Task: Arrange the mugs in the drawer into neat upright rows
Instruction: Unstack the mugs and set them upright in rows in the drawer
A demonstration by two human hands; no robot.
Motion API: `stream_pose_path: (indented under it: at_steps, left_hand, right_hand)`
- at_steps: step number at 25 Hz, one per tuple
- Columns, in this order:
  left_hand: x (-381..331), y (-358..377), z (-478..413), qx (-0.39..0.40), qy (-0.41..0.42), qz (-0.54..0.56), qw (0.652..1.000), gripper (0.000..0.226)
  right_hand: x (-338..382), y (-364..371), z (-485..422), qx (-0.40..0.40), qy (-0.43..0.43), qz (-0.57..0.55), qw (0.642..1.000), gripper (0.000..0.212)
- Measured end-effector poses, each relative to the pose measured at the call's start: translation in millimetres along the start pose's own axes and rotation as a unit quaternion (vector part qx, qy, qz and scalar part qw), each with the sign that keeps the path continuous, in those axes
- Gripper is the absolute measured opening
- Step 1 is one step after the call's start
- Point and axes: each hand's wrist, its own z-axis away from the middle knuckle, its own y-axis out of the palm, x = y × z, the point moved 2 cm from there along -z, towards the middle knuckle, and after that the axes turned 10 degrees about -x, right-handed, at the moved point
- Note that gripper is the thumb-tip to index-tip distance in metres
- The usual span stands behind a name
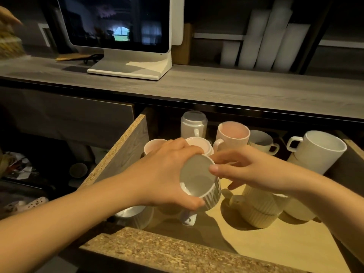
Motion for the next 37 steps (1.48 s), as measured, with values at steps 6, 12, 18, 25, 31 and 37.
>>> stream_pose_path:
  at_steps: [6,12,18,25,31,37]
  left_hand:
    - [-1,7,6,0.062,0.007,-0.041,0.997,0.084]
    - [33,1,7,0.248,-0.064,-0.089,0.963,0.073]
    - [62,14,22,0.384,-0.129,-0.217,0.888,0.083]
    - [68,19,24,0.353,-0.098,-0.246,0.897,0.081]
    - [67,20,26,0.343,-0.088,-0.245,0.903,0.078]
    - [35,9,12,0.242,-0.014,-0.160,0.957,0.051]
  right_hand:
    - [-8,36,-21,-0.032,0.071,0.068,0.995,0.028]
    - [-28,65,-26,0.017,0.128,0.075,0.989,0.026]
    - [-34,80,-30,0.033,0.138,0.107,0.984,0.029]
    - [-38,91,-33,0.047,0.124,0.115,0.984,0.029]
    - [-38,91,-34,0.085,0.102,0.164,0.977,0.033]
    - [-21,56,-25,0.026,0.014,0.293,0.956,0.037]
